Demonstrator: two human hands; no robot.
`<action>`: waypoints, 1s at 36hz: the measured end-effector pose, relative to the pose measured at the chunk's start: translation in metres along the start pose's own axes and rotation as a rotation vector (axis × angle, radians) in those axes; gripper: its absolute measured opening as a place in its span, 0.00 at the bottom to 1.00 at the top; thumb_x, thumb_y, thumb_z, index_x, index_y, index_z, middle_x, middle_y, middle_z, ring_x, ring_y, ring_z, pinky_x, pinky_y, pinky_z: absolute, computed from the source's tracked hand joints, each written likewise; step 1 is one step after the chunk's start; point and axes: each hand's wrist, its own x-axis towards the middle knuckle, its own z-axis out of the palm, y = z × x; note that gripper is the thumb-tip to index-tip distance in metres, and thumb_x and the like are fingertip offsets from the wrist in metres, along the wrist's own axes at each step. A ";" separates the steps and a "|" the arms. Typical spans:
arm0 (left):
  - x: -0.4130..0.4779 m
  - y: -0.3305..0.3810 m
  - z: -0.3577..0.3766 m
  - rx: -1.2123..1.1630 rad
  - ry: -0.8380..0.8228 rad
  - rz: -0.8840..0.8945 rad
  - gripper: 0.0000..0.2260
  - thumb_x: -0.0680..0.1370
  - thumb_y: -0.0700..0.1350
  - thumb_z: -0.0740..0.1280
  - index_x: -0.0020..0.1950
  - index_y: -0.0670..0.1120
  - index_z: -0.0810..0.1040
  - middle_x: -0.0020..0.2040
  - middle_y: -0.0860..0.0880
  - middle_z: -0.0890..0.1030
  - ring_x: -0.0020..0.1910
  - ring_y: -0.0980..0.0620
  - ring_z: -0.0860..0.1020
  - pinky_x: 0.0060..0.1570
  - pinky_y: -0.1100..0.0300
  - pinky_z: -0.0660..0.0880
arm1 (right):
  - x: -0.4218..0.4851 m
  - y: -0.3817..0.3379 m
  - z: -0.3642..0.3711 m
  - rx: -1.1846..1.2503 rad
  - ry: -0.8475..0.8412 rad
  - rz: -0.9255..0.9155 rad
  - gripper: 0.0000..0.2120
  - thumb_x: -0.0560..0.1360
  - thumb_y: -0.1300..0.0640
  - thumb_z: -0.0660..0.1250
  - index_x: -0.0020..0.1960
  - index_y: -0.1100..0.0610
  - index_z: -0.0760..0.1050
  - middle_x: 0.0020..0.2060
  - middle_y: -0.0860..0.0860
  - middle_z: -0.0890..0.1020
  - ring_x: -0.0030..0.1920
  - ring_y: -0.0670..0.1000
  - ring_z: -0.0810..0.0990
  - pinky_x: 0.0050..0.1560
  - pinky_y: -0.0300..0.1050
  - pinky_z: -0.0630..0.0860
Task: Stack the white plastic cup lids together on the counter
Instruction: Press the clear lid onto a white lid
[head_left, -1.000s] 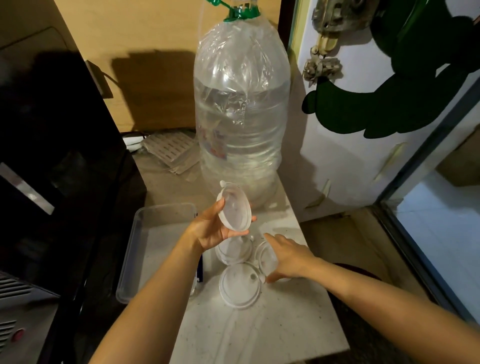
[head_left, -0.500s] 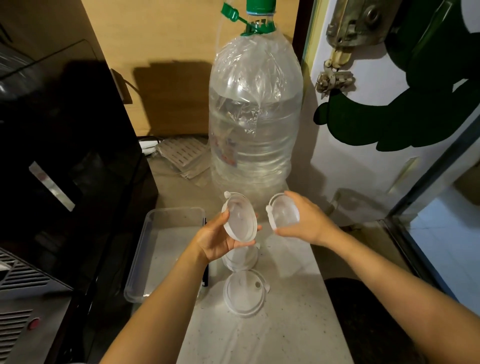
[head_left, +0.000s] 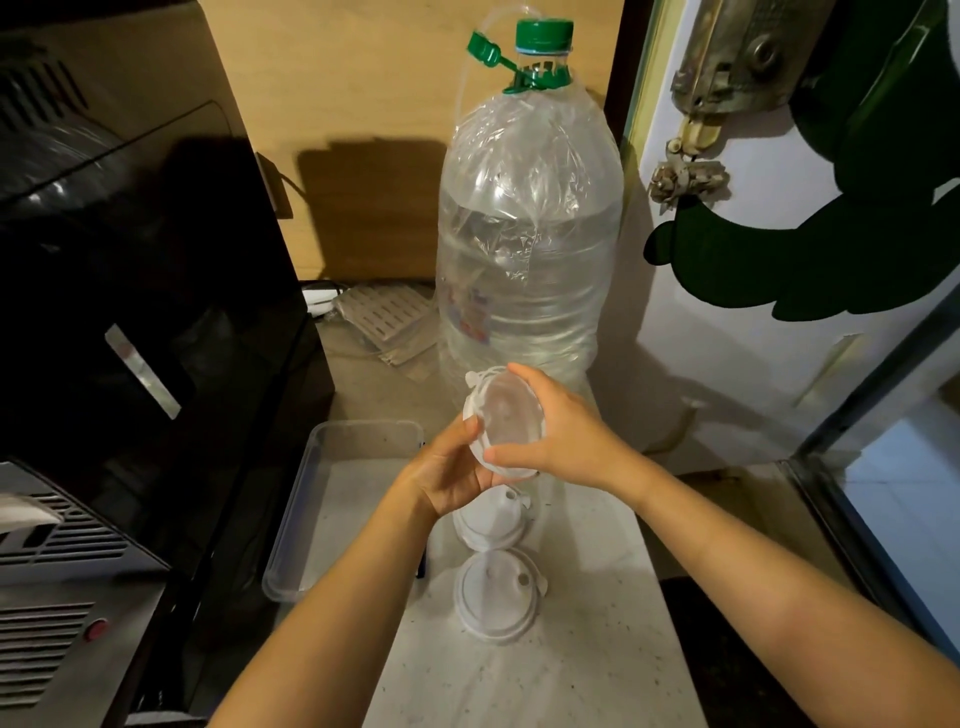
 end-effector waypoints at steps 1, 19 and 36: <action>0.000 0.001 0.001 -0.001 0.002 0.012 0.45 0.47 0.53 0.83 0.60 0.45 0.70 0.46 0.46 0.85 0.45 0.48 0.84 0.40 0.51 0.81 | 0.001 -0.001 0.000 -0.001 0.001 -0.003 0.45 0.65 0.49 0.75 0.75 0.52 0.55 0.72 0.50 0.65 0.70 0.49 0.66 0.67 0.43 0.67; -0.013 0.011 0.002 0.017 0.065 0.085 0.46 0.47 0.51 0.83 0.61 0.43 0.68 0.44 0.45 0.85 0.44 0.48 0.84 0.39 0.53 0.82 | 0.014 -0.007 0.007 0.014 -0.014 0.017 0.47 0.65 0.43 0.73 0.75 0.53 0.53 0.73 0.52 0.66 0.71 0.51 0.66 0.64 0.41 0.65; -0.019 0.011 0.000 0.062 0.139 0.036 0.44 0.48 0.53 0.82 0.60 0.43 0.70 0.48 0.43 0.81 0.43 0.48 0.83 0.38 0.53 0.81 | 0.019 -0.004 0.023 -0.080 -0.029 0.042 0.40 0.69 0.39 0.67 0.73 0.58 0.57 0.69 0.56 0.70 0.66 0.55 0.72 0.56 0.41 0.68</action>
